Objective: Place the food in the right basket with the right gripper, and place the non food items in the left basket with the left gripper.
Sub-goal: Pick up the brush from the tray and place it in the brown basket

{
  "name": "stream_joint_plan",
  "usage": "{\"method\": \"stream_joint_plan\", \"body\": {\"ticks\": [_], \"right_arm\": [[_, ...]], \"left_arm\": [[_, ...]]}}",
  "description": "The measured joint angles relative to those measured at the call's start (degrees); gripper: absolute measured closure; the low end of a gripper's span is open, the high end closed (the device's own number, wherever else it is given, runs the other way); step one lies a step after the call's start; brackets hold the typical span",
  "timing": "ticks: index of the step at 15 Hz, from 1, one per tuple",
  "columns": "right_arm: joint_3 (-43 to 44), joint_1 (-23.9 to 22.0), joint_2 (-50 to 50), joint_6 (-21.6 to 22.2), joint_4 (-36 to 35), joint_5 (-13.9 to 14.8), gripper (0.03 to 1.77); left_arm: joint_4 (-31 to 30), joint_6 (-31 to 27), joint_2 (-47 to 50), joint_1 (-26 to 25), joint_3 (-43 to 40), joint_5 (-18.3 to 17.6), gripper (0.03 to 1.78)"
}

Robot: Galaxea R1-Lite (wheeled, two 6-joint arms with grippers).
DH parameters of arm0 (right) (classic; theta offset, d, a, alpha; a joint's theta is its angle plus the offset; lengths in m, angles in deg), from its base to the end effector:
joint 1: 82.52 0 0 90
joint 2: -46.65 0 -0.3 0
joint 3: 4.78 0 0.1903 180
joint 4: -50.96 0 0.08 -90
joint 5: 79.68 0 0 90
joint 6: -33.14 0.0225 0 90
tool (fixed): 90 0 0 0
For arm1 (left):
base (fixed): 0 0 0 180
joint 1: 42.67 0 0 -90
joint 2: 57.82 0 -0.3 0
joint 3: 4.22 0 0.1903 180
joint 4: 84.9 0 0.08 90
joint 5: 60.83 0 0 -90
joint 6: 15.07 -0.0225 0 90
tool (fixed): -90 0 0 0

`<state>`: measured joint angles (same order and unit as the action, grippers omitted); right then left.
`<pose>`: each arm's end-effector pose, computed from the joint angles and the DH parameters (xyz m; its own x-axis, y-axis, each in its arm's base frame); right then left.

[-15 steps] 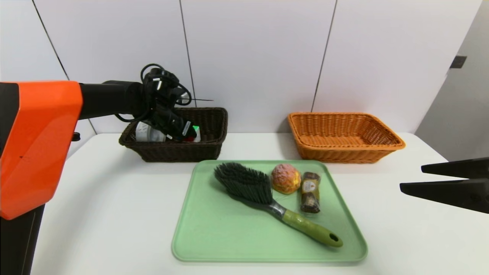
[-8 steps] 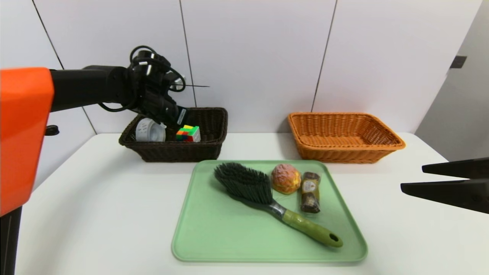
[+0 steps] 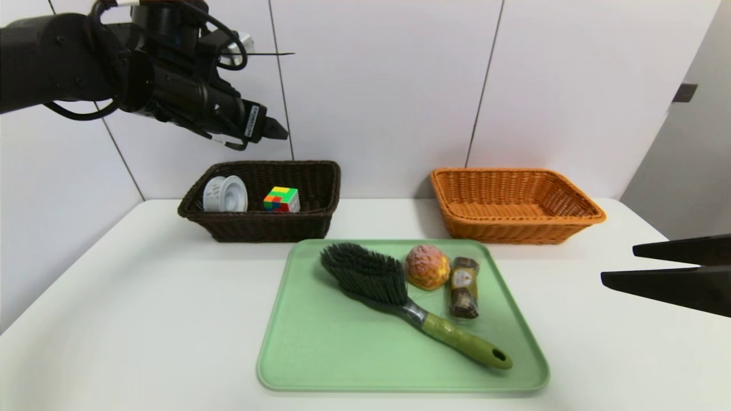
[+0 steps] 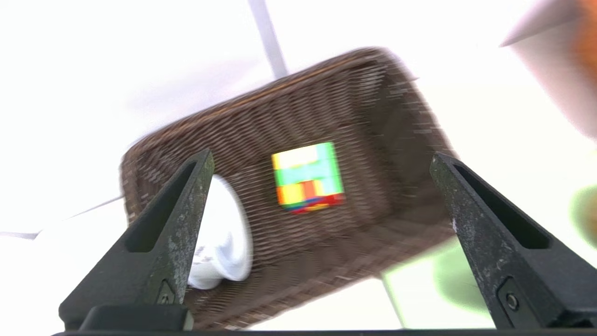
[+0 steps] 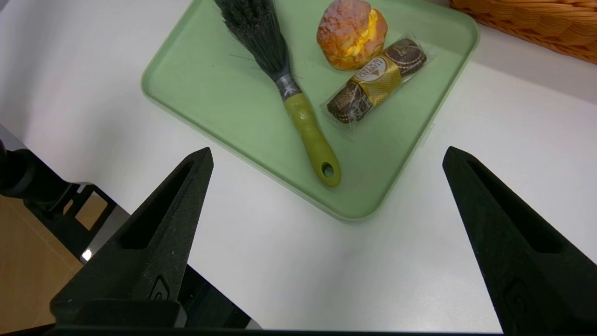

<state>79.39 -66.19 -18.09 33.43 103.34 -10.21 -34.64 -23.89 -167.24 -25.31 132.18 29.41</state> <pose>0.1285 0.0459 0.2796 0.6555 0.5575 -0.5094 -0.5431 0.8167 0.1950 0.3470 -0.1084 0.3288 0.8780 -0.2701 -0.3952 0.3491 0.9262 0.1425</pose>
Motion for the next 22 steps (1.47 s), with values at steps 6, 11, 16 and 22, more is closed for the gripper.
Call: {"method": "stream_joint_plan", "body": {"ticks": [6,11,16,22], "right_arm": [[-0.1,-1.0,0.3,0.2,0.1,0.0,0.10],[-0.5,-2.0,2.6,1.2,0.5,-0.1,0.10],[-2.3,-2.0,6.3,1.1,0.9,-0.1,0.10],[-5.9,-2.1,10.8,1.2,2.2,0.6,0.10]], "left_arm": [[7.7,-0.6,5.3,15.1,-0.2,-1.1,0.14],[15.0,-5.5,5.8,23.2,-0.4,-11.9,0.12],[15.0,-11.5,3.8,27.9,-0.4,-12.8,0.12],[14.9,-15.0,-1.0,31.5,-0.4,-16.3,0.12]]}}
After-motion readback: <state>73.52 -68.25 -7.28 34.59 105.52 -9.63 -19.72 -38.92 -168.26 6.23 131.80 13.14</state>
